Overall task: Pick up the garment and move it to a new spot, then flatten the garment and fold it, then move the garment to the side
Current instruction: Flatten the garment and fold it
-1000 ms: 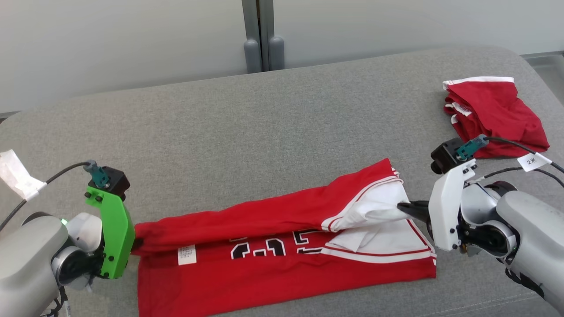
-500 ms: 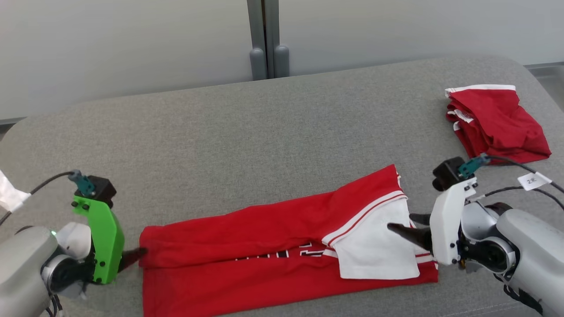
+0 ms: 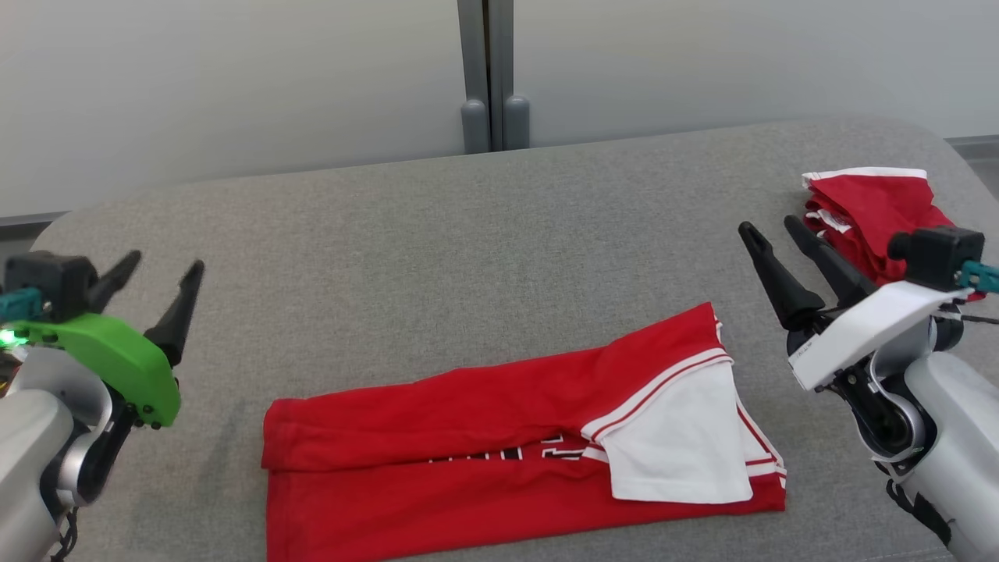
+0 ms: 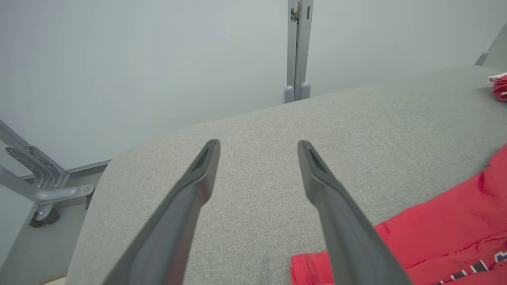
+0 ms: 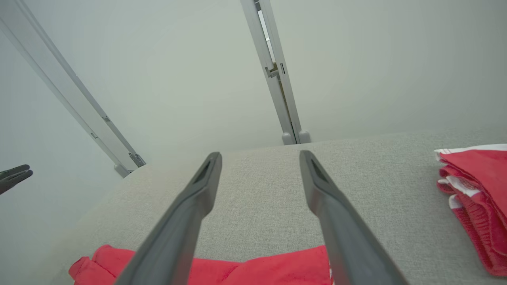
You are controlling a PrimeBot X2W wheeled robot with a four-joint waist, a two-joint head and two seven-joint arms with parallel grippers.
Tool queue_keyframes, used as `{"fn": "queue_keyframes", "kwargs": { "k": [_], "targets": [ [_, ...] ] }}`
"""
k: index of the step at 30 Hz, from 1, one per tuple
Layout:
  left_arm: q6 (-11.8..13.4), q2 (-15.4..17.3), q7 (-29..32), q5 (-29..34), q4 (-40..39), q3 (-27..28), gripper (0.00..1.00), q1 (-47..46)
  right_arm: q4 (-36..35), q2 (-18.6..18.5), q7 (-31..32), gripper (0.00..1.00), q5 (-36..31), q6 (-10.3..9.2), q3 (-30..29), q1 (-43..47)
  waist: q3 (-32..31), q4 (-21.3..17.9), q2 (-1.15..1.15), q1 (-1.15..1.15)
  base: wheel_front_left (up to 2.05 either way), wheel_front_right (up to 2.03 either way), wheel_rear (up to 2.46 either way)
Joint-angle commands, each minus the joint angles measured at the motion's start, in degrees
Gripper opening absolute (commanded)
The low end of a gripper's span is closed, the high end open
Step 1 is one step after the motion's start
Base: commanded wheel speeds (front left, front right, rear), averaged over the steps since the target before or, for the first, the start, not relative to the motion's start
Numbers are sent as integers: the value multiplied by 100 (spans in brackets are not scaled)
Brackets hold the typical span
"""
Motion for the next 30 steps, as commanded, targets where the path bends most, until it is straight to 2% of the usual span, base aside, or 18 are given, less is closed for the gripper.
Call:
{"fn": "queue_keyframes", "kwargs": {
  "k": [1, 2, 5, 7, 9, 11, 15, 20, 26, 30],
  "targets": [
    [308, 1, -442, 179, -69, 99, 100, 208, 54, 93, -289, 100, -189, -1, -143, 162, -8, 20, 0, 0, 0, 0, 0],
    [560, -101, -726, 181, -156, 227, 100, 403, 109, 188, -452, 100, -349, -1, -282, 229, -7, 33, 0, 0, 0, 0, 0],
    [1018, -275, -978, 398, -428, 646, 100, 863, 173, 516, -693, 100, -731, -1, -801, 459, 15, 92, 0, 0, 0, 0, 0],
    [1277, -479, -997, 819, -739, 1310, 100, 1262, 135, 767, -750, 100, -1134, -1, -1209, 697, 38, 148, 0, 0, 0, 0, 0],
    [1376, -719, -986, 1125, -925, 1823, 100, 1796, 12, 975, -760, 100, -1529, -1, -1655, 865, 55, 177, 0, 0, 0, 0, 0],
    [1371, -1007, -985, 1453, -1135, 2441, 100, 2269, -105, 1218, -750, 100, -1984, -1, -2039, 1146, 70, 211, 0, 0, 0, 0, 0],
    [1116, -1654, -987, 2041, -1397, 3365, 100, 3224, -196, 1589, -750, 100, -2636, -1, -2506, 1702, 42, 262, 0, 0, 0, 0, 0],
    [521, -2409, -988, 2690, -1582, 4272, 100, 4121, 53, 1912, -750, 100, -2702, -1, -2709, 2122, 27, 293, 0, 0, 0, 0, 0],
    [-66, -3025, -988, 3248, -1423, 4786, 100, 4354, 430, 1863, -658, 100, -2696, -1, -2469, 1954, 43, 323, 0, 0, 0, 0, 0],
    [-335, -3325, -989, 3521, -1257, 4951, 100, 4270, 948, 1857, -189, 100, -2786, -1, -2455, 1614, 50, 322, 0, 0, 0, 0, 0]
  ]
}}
